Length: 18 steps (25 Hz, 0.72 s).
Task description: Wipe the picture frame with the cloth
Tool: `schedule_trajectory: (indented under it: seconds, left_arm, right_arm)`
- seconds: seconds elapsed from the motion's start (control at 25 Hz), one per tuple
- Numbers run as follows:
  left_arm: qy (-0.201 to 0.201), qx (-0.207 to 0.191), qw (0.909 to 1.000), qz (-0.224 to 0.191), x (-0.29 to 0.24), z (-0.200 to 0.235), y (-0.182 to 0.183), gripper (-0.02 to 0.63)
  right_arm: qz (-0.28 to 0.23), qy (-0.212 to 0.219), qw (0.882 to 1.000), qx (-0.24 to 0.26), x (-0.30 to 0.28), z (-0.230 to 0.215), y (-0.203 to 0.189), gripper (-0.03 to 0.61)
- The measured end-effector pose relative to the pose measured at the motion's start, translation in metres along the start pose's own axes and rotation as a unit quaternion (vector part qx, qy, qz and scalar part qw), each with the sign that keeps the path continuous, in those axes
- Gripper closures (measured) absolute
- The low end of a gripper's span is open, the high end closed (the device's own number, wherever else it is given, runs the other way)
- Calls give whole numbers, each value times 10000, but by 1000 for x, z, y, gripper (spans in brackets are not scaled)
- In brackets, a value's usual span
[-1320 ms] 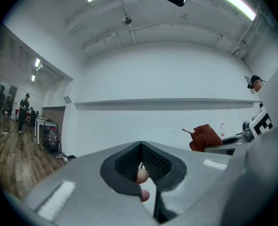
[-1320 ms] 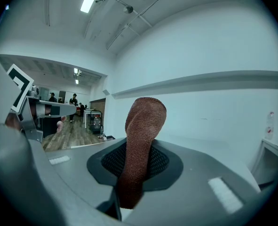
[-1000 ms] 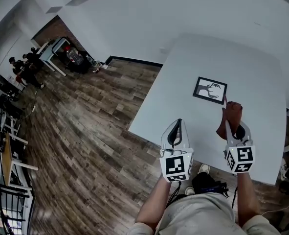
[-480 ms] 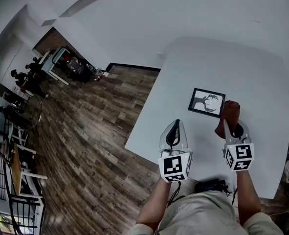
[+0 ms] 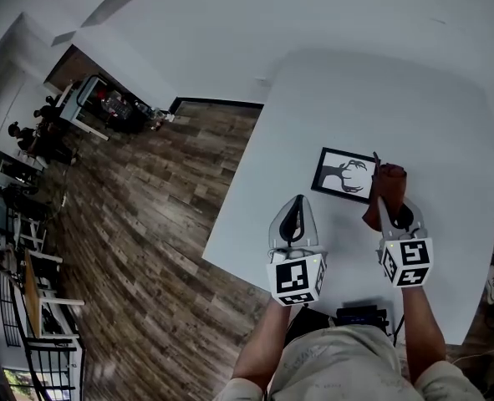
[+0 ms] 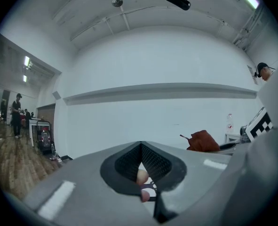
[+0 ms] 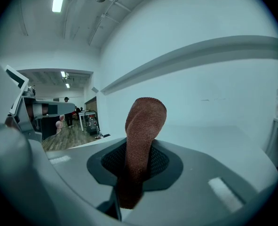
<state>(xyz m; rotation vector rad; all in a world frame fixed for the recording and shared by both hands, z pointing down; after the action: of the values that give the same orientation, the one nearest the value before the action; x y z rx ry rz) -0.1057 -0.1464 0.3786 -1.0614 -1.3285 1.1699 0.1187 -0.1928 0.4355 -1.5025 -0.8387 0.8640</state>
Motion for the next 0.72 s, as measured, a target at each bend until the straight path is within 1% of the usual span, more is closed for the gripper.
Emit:
schedule_trajectory:
  seconds: [0.12,0.24,0.36,0.48,0.6,0.72]
  left_arm:
    - [-67,48,10000,28,-12,3,-6,613]
    - [-99,99,9999,49,-23,4,-6,613]
    - [-105,139,9998,53,-31,7,-12,613]
    - [-104,189,9997,74,-36,13,-19,613]
    - [-91,216,9997,77,-38,21,-25,613]
    - [-101,182,9997,139,-39,27,-27,613]
  right_arm:
    - [197,-60,9998,21,-12,-1,-5,480]
    - [516,-120,9986,4,-27,-3,-10,480]
    - [906,-140,9958,-74,-54,-4,-22,480]
    - [1240,-69,9921,-197,-90,1,-34,480]
    - [1573,77,9860,-544,-135,10,-49,480]
    - [1978,176,9751,-990,-180,18,-64,480]
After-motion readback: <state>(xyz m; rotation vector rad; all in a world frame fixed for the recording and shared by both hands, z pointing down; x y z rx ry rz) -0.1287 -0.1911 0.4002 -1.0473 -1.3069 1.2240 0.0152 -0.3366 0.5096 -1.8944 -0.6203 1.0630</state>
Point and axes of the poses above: the fingertips, and each gripper's own axes: x backward along the fingers, z to its left, y out of its top, the point moved 8 cm from there along x, backward along the fingers, and after that the axes turned 12 degrees about -z, right-handed, at the moved point
